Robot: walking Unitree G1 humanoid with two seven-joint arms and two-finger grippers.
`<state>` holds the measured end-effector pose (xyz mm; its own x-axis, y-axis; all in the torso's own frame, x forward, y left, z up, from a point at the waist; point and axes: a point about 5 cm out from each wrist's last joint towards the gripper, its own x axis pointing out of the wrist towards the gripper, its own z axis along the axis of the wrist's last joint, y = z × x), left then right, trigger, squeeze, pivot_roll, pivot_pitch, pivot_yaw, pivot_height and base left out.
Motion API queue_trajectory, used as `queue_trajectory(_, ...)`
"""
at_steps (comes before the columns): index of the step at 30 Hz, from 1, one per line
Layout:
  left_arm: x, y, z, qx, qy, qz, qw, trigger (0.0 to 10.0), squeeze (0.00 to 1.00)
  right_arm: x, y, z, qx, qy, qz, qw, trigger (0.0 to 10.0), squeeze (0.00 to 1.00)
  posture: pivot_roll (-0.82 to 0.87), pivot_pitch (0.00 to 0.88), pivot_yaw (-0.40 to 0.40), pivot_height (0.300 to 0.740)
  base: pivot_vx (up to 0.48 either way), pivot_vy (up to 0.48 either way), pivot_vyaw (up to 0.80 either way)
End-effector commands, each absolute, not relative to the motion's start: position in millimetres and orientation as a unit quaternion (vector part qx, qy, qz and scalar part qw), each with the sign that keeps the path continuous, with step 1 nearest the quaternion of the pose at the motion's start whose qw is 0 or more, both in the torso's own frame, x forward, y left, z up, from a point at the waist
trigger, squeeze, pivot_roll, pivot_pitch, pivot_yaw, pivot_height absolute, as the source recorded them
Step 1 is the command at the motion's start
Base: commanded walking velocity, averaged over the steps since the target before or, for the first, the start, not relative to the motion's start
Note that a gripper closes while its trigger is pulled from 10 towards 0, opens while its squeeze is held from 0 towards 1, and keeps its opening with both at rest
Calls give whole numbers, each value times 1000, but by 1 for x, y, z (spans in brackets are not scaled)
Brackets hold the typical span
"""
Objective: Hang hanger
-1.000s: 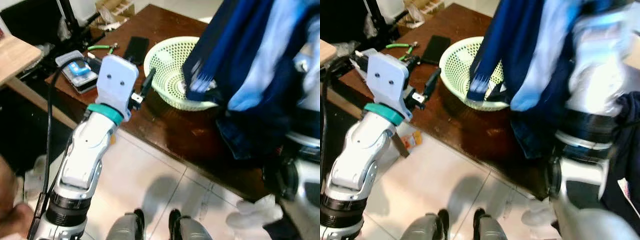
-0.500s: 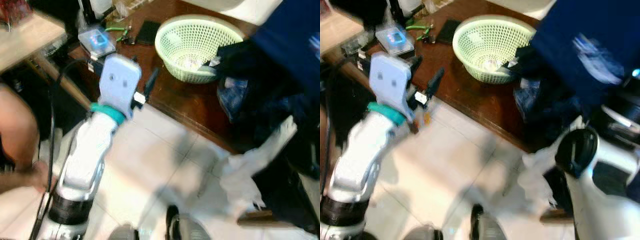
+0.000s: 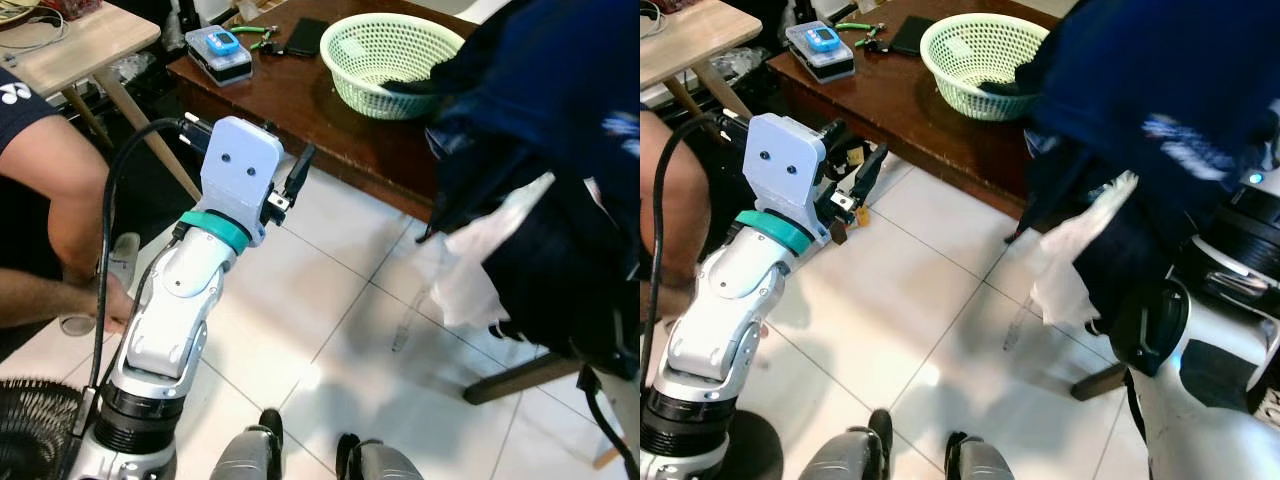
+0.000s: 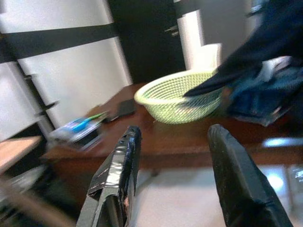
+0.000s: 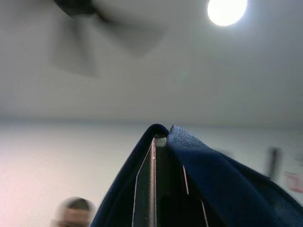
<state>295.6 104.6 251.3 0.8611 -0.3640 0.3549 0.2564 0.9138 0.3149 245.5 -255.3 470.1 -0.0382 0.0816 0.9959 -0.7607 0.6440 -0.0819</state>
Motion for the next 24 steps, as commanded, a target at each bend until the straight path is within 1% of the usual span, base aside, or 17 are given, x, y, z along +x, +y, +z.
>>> queue_trajectory(1,295,105,246,131,-200,-165,957,10000,0,245,-261,469,281,-646,327,630,10000,0,72,46,15,740,-431,0,0)
queue_trajectory(8,295,104,245,131,-199,-167,957,10000,0,245,-265,468,285,-646,320,631,10000,0,70,43,15,740,-432,0,0)
queue_trajectory(9,296,104,244,130,-197,-168,957,10000,0,249,-256,464,252,-629,329,658,10000,0,62,43,17,740,-322,0,0)
queue_trajectory(11,296,104,244,130,-197,-168,957,10000,0,249,-256,464,252,-629,329,658,10000,0,62,43,17,740,-322,0,0)
queue_trajectory(12,296,103,243,137,-191,-170,957,10000,0,255,-244,459,212,-607,338,687,10000,0,62,43,17,740,0,0,0)
queue_trajectory(13,296,102,240,139,-186,-174,957,10000,0,267,-223,448,142,-565,350,734,10000,0,60,47,15,740,0,0,0)
queue_trajectory(14,296,102,240,139,-186,-174,957,10000,0,267,-223,448,142,-565,350,734,10000,0,60,47,15,740,0,0,0)
queue_trajectory(15,296,101,238,140,-180,-178,957,10000,0,280,-200,429,75,-511,365,774,10000,0,56,51,13,740,0,0,0)
queue_trajectory(16,296,101,238,140,-180,-178,957,10000,0,280,-200,429,75,-511,365,774,10000,0,56,51,13,740,0,0,0)
queue_trajectory(17,295,101,235,137,-175,-181,958,10000,0,298,-175,399,18,-446,377,812,10000,0,56,51,13,740,0,0,0)
queue_trajectory(19,295,101,235,137,-175,-181,958,10000,0,298,-175,399,18,-446,377,812,10000,0,56,51,13,740,0,0,0)
queue_trajectory(20,294,100,233,128,-168,-184,960,10000,0,310,-157,368,-22,-390,386,836,10000,0,51,57,7,740,0,0,0)
queue_trajectory(21,294,100,230,110,-157,-183,964,10000,0,320,-146,337,-35,-339,392,854,10000,0,48,60,5,740,0,0,0)
queue_trajectory(22,294,100,230,110,-157,-183,964,10000,0,320,-146,337,-35,-339,392,854,10000,0,48,60,5,740,0,0,0)
queue_trajectory(24,295,102,226,83,-145,-177,970,10000,0,328,-136,295,-30,-277,394,876,10000,0,48,60,5,740,0,0,0)
